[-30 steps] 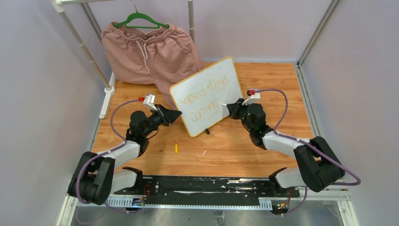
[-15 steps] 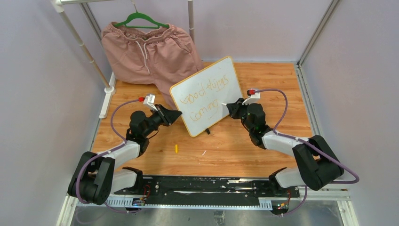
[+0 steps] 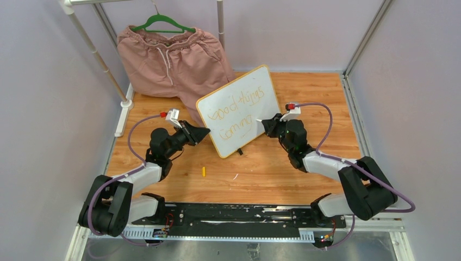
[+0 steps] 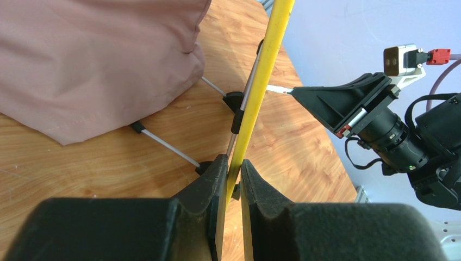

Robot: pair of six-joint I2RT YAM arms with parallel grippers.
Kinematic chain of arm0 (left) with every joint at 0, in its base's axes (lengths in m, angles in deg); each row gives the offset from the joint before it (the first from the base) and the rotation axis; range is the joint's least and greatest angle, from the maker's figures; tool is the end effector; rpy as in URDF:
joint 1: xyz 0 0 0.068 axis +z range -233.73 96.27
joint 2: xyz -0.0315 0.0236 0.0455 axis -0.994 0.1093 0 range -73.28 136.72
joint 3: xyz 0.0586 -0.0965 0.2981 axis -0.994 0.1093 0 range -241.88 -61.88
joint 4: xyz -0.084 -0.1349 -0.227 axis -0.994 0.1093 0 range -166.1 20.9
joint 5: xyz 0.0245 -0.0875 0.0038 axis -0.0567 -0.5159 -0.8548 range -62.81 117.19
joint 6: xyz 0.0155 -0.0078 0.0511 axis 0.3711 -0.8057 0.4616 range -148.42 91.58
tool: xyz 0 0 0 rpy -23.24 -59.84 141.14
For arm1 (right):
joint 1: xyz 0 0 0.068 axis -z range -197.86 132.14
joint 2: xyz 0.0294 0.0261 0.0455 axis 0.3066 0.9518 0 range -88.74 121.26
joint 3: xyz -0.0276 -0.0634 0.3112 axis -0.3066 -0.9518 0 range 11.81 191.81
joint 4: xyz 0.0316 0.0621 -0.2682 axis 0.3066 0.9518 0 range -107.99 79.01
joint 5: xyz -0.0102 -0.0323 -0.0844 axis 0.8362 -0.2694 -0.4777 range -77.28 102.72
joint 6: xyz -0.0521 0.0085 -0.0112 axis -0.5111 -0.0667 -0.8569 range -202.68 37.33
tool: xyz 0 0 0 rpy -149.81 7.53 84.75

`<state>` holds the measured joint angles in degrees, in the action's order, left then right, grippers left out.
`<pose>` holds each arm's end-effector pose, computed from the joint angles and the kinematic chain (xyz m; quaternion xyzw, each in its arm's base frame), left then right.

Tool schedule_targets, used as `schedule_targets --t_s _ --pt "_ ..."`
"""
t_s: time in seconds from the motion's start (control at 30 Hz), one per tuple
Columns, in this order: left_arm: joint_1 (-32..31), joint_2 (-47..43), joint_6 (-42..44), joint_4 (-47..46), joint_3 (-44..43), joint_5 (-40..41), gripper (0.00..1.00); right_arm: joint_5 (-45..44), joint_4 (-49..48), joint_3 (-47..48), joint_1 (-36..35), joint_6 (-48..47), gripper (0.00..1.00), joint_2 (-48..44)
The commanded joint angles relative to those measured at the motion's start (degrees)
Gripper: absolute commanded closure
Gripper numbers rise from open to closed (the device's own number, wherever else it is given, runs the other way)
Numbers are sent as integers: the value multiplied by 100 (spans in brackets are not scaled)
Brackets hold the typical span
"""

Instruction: Write a sentence on the whiteboard

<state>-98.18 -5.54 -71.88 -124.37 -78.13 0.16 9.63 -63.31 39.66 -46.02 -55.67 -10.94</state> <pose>0.2066 -0.0700 0.2282 -0.0215 0.7243 -0.4720 0.5022 0.2458 0.1294 0.2472 0.0109 0.7349 0.2963 0.6099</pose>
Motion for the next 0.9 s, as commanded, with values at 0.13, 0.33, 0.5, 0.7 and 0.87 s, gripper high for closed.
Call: schedule_targets --t_s 0.13,0.33,0.5,0.7,0.87 --pt "-40 -63 48 -68 -18 -77 81 -66 41 -128 57 -11 100 -41" --pt "-40 -73 48 -68 -15 -66 81 -51 56 -96 61 17 100 -111" --pt "-40 -95 57 -68 -1 -28 81 -104 272 -95 57 20 100 -489" --pt "-40 -136 66 0 -5 30 79 -110 620 -104 58 -14 100 -1005" --pt "-40 -210 96 107 -8 85 72 -47 970 -129 57 -20 100 -1455"
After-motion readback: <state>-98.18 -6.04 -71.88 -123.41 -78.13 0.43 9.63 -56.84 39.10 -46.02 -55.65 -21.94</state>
